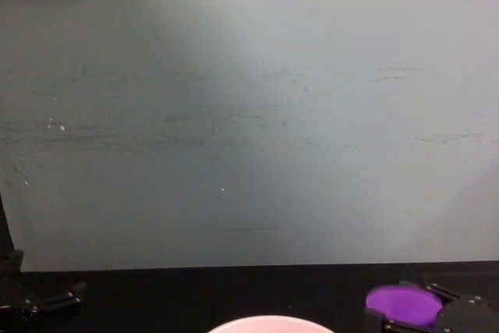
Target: Pick up the cup and pour the mung beans from the cup into the bowl.
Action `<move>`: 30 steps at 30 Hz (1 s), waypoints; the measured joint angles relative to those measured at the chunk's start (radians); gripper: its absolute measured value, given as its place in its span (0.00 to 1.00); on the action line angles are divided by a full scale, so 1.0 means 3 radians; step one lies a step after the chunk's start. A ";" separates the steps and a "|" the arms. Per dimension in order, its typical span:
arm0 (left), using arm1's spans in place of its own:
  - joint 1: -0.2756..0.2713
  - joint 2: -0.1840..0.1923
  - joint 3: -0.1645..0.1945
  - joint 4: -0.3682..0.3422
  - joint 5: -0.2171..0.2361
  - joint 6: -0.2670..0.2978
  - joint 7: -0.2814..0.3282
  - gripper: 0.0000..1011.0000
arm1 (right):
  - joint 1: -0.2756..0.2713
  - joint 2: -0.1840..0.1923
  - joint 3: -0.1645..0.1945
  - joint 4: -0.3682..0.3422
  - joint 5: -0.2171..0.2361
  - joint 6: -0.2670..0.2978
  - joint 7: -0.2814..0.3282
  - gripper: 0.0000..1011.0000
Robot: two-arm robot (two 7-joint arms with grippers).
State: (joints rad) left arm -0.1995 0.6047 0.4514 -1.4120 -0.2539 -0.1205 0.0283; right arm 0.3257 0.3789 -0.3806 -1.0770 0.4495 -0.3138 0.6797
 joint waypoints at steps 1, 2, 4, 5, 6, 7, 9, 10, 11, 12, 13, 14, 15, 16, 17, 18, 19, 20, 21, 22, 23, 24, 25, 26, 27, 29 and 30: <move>0.0000 0.0000 0.0000 0.0000 0.0000 0.0000 0.0000 0.99 | 0.0000 0.0000 0.0000 0.0000 0.0000 -0.0001 0.0000 0.87; 0.0000 0.0000 0.0000 0.0000 0.0000 0.0000 0.0000 0.99 | 0.0000 0.0000 0.0000 0.0000 0.0000 -0.0001 0.0000 0.90; 0.0000 0.0000 0.0000 0.0000 0.0000 0.0000 0.0000 0.99 | -0.0001 0.0000 0.0001 0.0000 0.0001 -0.0002 0.0000 0.94; 0.0000 0.0000 0.0000 0.0000 0.0000 0.0000 0.0000 0.99 | -0.0002 0.0000 0.0001 0.0000 0.0001 -0.0002 0.0000 0.96; 0.0000 0.0000 0.0000 0.0000 0.0000 0.0000 0.0000 0.99 | -0.0002 0.0000 0.0001 -0.0001 0.0001 -0.0002 0.0000 0.99; 0.0000 0.0000 0.0000 0.0000 0.0000 0.0000 0.0000 0.99 | -0.0002 0.0000 0.0001 -0.0001 0.0001 -0.0003 0.0000 0.99; 0.0000 0.0000 0.0000 0.0000 0.0000 0.0000 0.0000 0.99 | -0.0034 0.0018 0.0016 -0.0080 -0.0012 -0.0011 -0.0027 0.99; 0.0000 0.0000 0.0000 0.0000 0.0000 0.0000 0.0000 0.99 | -0.0049 0.0027 0.0028 -0.0119 -0.0014 -0.0013 -0.0040 0.99; 0.0000 0.0000 0.0000 0.0000 0.0000 0.0000 0.0000 0.99 | -0.0084 0.0045 0.0061 -0.0204 -0.0010 -0.0012 -0.0070 0.99; 0.0000 0.0000 0.0000 0.0000 0.0000 0.0000 0.0000 0.99 | -0.0084 0.0045 0.0061 -0.0204 -0.0010 -0.0012 -0.0070 0.99; 0.0000 0.0000 0.0000 0.0000 0.0000 0.0000 0.0000 0.99 | -0.0115 0.0056 0.0092 -0.0277 0.0013 0.0001 -0.0090 0.99; 0.0000 0.0000 0.0000 0.0000 0.0000 0.0000 0.0000 0.99 | -0.0131 0.0063 0.0111 -0.0314 0.0031 0.0011 -0.0095 0.99; 0.0000 0.0000 0.0000 0.0000 0.0000 0.0000 0.0000 0.99 | -0.0146 0.0071 0.0129 -0.0351 0.0050 0.0026 -0.0104 0.99; 0.0000 0.0000 0.0000 0.0000 0.0000 0.0000 0.0000 0.99 | -0.0181 0.0087 0.0165 -0.0437 0.0088 0.0059 -0.0116 0.99; 0.0000 0.0000 0.0000 0.0000 0.0000 0.0000 0.0000 0.99 | -0.0198 0.0095 0.0181 -0.0475 0.0103 0.0072 -0.0124 0.99; 0.0000 0.0000 0.0000 0.0000 0.0000 0.0000 0.0000 0.99 | -0.0219 0.0105 0.0196 -0.0523 0.0119 0.0091 -0.0138 0.99; 0.0000 0.0000 0.0000 0.0000 0.0000 0.0000 0.0000 0.99 | -0.0262 0.0126 0.0225 -0.0624 0.0136 0.0137 -0.0187 0.99; 0.0000 0.0000 0.0000 0.0000 0.0000 0.0000 0.0000 0.99 | -0.0286 0.0138 0.0243 -0.0690 0.0139 0.0167 -0.0224 0.99; 0.0000 0.0000 0.0000 0.0000 0.0000 0.0000 0.0000 0.99 | -0.0309 0.0148 0.0257 -0.0739 0.0140 0.0192 -0.0256 0.99; 0.0000 0.0000 0.0000 0.0000 0.0000 0.0000 0.0000 0.99 | -0.0371 0.0171 0.0298 -0.0865 0.0139 0.0251 -0.0350 0.99; 0.0000 0.0000 0.0000 0.0000 0.0000 0.0000 0.0000 0.99 | -0.0403 0.0182 0.0320 -0.0931 0.0135 0.0277 -0.0401 0.99; 0.0000 0.0000 0.0000 0.0000 0.0000 0.0000 0.0000 0.99 | -0.0467 0.0198 0.0359 -0.1055 0.0103 0.0344 -0.0535 0.99; 0.0000 0.0000 0.0000 0.0000 0.0000 0.0000 0.0000 0.99 | -0.0501 0.0205 0.0381 -0.1116 0.0077 0.0382 -0.0607 0.99; 0.0000 0.0000 0.0000 0.0000 0.0000 0.0000 0.0000 0.99 | -0.0534 0.0209 0.0403 -0.1177 0.0050 0.0416 -0.0686 0.99; 0.0000 0.0000 0.0000 0.0000 0.0000 0.0000 0.0000 0.99 | -0.0568 0.0210 0.0427 -0.1229 0.0018 0.0460 -0.0773 0.99; 0.0000 0.0000 0.0000 0.0000 0.0000 0.0000 0.0000 0.99 | -0.0668 0.0193 0.0512 -0.1382 -0.0073 0.0580 -0.1047 0.99; 0.0000 0.0000 0.0000 0.0000 0.0000 0.0000 0.0000 0.99 | -0.0699 0.0179 0.0543 -0.1419 -0.0098 0.0610 -0.1138 0.99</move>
State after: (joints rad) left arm -0.1995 0.6047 0.4514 -1.4120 -0.2539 -0.1205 0.0283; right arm 0.1162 0.4327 -0.2175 -1.5026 0.4200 -0.1309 0.3383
